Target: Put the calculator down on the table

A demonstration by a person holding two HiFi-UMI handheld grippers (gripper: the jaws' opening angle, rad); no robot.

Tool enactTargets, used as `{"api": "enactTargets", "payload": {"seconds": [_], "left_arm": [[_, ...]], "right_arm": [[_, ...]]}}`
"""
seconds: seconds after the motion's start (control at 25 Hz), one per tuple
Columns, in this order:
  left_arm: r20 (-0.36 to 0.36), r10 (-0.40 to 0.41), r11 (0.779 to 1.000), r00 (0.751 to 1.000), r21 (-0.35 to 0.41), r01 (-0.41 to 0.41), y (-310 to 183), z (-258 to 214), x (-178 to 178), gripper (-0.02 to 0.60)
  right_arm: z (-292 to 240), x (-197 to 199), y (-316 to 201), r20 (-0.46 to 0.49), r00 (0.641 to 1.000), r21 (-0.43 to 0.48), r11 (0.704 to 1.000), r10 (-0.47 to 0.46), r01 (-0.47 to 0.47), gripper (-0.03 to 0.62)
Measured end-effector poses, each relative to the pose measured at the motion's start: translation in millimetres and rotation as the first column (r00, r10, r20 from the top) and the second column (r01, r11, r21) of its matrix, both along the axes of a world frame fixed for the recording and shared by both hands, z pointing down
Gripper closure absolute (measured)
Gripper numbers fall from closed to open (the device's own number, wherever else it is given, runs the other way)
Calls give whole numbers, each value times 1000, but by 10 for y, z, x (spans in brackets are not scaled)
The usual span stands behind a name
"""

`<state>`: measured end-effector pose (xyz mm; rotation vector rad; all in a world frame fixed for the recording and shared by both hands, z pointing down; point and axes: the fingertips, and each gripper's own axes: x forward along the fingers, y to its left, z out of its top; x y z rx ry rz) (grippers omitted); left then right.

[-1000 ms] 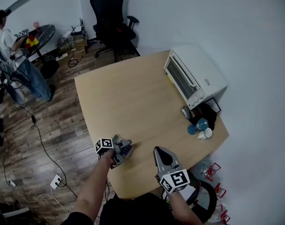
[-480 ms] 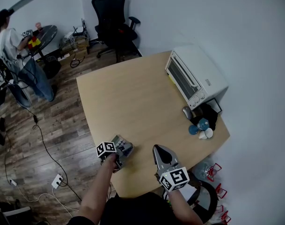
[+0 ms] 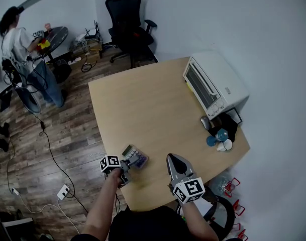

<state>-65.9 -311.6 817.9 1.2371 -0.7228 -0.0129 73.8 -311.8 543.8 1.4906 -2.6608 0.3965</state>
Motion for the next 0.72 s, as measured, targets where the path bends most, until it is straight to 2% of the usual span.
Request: {"api": "enactTargets", "payload": {"seconds": [0.08,0.16,0.24,0.28,0.32,0.36,0.4,0.44,0.56,0.64,0.72], "left_arm": [[82,57,998,995,30,-59,7,-29,-47,28],[177,110,992,978,33,-118,25,-10,-114,28],[295,168,983,941,23,-183,41,48,-208,28],[386,212,971,898,19,-237,53,87,-285,28],[494,262,952,829,10,-307,68,119,-382,29],[593,303,928,746,-3,-374,80,132,-478,28],[657,322,909,681,-14,-416,83,123,-547,28],[686,322,903,653,-14,-430,74,96,-578,28],[695,279,911,663,28,-413,9,-26,-573,28],[726,227,907,649,86,-413,-72,-170,-597,28],[767,139,896,627,173,-410,-184,-392,-633,28]], "right_arm": [[0,-11,-4,0,1000,0,1000,0,0,589],[6,-23,-9,-2,1000,-1,1000,-1,1,589],[14,-28,-11,0,1000,-3,1000,-2,2,589],[20,-33,-9,2,1000,-5,1000,-2,2,589],[30,-45,-5,6,1000,-9,1000,-4,4,589],[42,-61,-2,9,1000,-13,1000,-5,6,589],[54,-74,-2,11,1000,-16,1000,-7,8,589],[66,-82,-4,11,1000,-18,1000,-9,9,589],[84,-93,-14,14,1000,-24,1000,-14,14,589],[84,-109,-20,15,1000,-26,999,-18,18,589],[85,-116,-29,13,1000,-25,999,-19,19,589]]}}
